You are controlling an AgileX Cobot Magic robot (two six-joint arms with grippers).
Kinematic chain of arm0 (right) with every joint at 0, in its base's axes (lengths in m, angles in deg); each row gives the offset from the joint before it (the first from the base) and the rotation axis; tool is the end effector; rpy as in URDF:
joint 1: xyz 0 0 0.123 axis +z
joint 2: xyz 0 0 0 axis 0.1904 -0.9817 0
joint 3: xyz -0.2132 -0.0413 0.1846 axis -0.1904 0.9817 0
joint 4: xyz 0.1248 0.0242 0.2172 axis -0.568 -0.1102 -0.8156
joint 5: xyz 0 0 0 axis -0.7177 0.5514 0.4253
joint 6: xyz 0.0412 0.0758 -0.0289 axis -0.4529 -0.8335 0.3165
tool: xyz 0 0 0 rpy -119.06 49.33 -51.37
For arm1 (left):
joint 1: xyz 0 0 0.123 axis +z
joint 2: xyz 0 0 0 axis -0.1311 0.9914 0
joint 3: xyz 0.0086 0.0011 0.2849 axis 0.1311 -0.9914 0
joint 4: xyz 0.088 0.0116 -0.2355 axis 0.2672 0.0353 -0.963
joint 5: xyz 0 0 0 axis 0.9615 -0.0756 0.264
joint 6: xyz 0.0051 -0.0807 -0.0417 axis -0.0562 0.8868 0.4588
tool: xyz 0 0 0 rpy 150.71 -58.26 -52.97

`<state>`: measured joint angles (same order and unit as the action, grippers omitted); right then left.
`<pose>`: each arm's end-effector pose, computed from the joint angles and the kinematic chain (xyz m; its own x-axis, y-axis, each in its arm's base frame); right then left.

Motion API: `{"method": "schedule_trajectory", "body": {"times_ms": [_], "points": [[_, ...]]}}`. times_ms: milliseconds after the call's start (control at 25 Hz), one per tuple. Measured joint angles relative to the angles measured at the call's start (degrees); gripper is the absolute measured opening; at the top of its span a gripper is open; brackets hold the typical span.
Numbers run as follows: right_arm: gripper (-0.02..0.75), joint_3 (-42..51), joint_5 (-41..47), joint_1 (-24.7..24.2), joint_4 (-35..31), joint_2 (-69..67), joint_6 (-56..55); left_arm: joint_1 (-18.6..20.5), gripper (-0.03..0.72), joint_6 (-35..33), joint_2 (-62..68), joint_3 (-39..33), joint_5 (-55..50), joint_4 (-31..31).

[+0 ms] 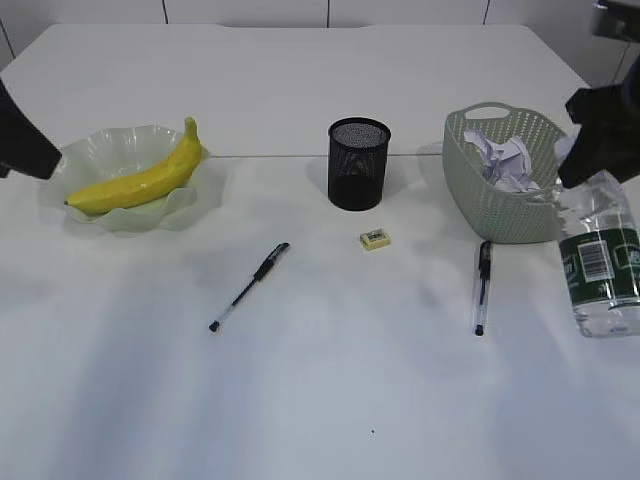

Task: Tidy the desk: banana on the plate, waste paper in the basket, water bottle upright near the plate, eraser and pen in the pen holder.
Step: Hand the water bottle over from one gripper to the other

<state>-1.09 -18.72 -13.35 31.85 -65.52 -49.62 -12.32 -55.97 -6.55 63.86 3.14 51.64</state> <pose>0.3521 0.0076 0.2909 -0.9541 -0.0875 -0.2866 -0.1488 0.9685 0.1997 0.2619 -0.0582 0.3374 -0.8396 0.2048 -0.5031 0.3836 0.8793 -0.2822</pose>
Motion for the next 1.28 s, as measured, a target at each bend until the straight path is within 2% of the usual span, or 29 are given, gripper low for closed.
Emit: {"method": "schedule_trajectory", "body": {"times_ms": [440, 800, 960, 1120, 1280], "points": [[0.269, 0.1, 0.0, 0.0, -24.4, 4.2, 16.0, 0.0, 0.414, -25.1, 7.4, 0.0, -0.3, -23.2], [0.268, -1.2, 2.8, 0.0, -38.0, 5.2, 24.2, 0.0, 0.414, -45.2, 13.1, 0.0, -5.7, -43.7], [0.267, -3.3, 3.7, 0.0, -43.1, 5.2, 26.0, -0.3, 0.414, -51.4, 15.6, 0.0, -6.0, -48.7], [0.267, -4.2, 3.9, 0.0, -47.4, 5.2, 28.0, -3.9, 0.414, -58.0, 17.1, 0.0, -6.0, -51.5], [0.267, -4.2, 3.9, 0.0, -48.2, 5.2, 30.2, -7.6, 0.414, -66.5, 17.2, 0.0, -4.8, -56.5]]}}
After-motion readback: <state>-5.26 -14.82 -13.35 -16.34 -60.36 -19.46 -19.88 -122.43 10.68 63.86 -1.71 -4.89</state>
